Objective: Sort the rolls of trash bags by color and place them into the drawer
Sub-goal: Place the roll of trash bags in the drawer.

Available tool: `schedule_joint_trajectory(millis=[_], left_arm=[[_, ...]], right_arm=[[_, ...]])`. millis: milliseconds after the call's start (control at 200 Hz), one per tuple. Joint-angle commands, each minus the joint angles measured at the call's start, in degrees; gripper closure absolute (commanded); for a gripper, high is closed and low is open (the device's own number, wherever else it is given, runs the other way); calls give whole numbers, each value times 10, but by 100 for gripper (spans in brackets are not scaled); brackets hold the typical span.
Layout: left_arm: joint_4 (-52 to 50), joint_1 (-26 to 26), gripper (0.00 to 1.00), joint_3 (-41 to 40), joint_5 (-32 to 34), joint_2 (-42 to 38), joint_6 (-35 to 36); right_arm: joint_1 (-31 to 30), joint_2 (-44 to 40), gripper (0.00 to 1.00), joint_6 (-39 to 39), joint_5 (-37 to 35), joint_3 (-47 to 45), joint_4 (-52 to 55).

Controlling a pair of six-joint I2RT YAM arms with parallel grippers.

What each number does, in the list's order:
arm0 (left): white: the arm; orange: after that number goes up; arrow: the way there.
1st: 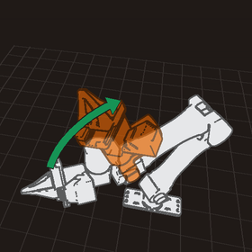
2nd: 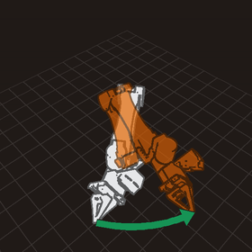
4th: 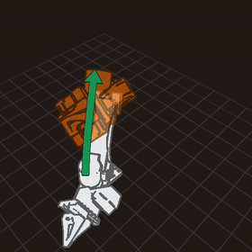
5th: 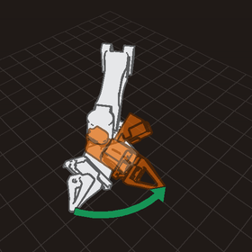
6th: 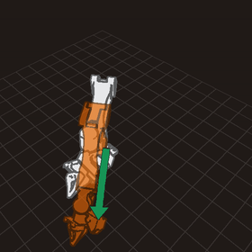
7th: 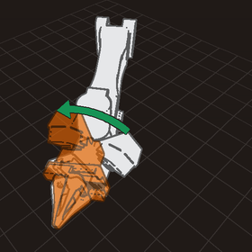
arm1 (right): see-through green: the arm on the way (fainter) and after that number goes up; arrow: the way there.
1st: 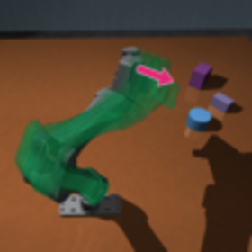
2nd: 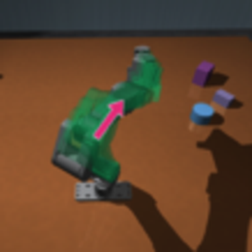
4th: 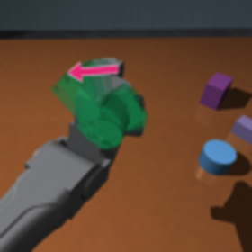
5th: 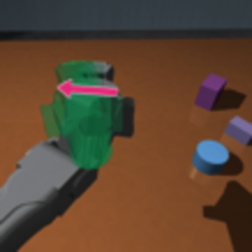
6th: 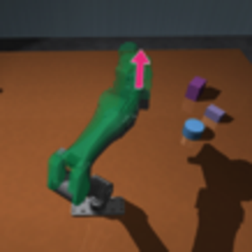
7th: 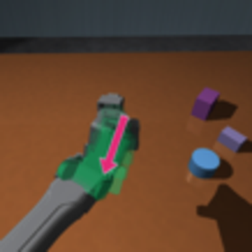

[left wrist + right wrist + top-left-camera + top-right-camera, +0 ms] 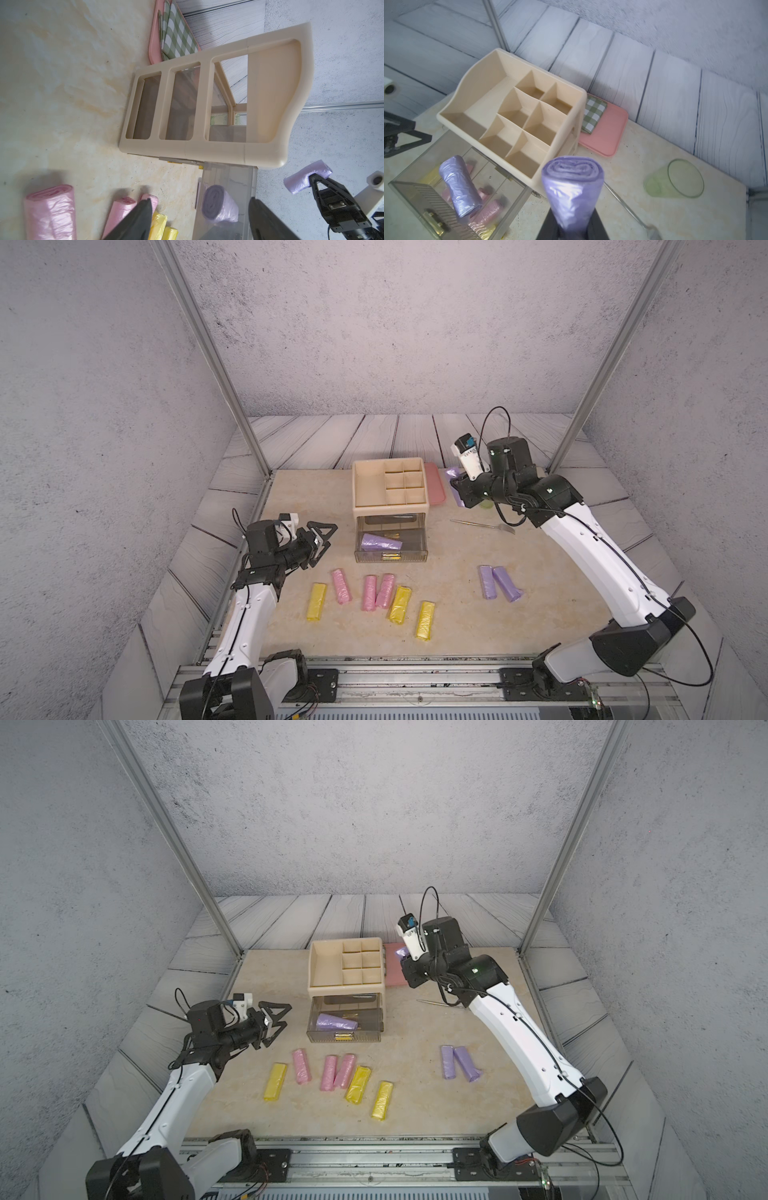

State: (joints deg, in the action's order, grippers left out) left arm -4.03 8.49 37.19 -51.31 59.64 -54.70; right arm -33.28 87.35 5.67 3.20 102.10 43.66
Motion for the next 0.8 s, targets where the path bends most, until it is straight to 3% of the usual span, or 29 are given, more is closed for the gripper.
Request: schedule_joint_trajectory(millis=[0, 295, 525, 796], left_arm=[[14, -3, 21, 7, -13, -10, -5], [33, -2, 21, -27, -8, -22, -24], [18, -2, 21, -22, -5, -25, -14], [18, -2, 21, -23, -6, -22, -12]], right_arm=[[-48, 60, 83, 121, 29, 40, 43], [-131, 167, 82, 260, 21, 156, 115], [-169, 253, 79, 285, 9, 234, 184], [-180, 286, 72, 300, -12, 238, 188]])
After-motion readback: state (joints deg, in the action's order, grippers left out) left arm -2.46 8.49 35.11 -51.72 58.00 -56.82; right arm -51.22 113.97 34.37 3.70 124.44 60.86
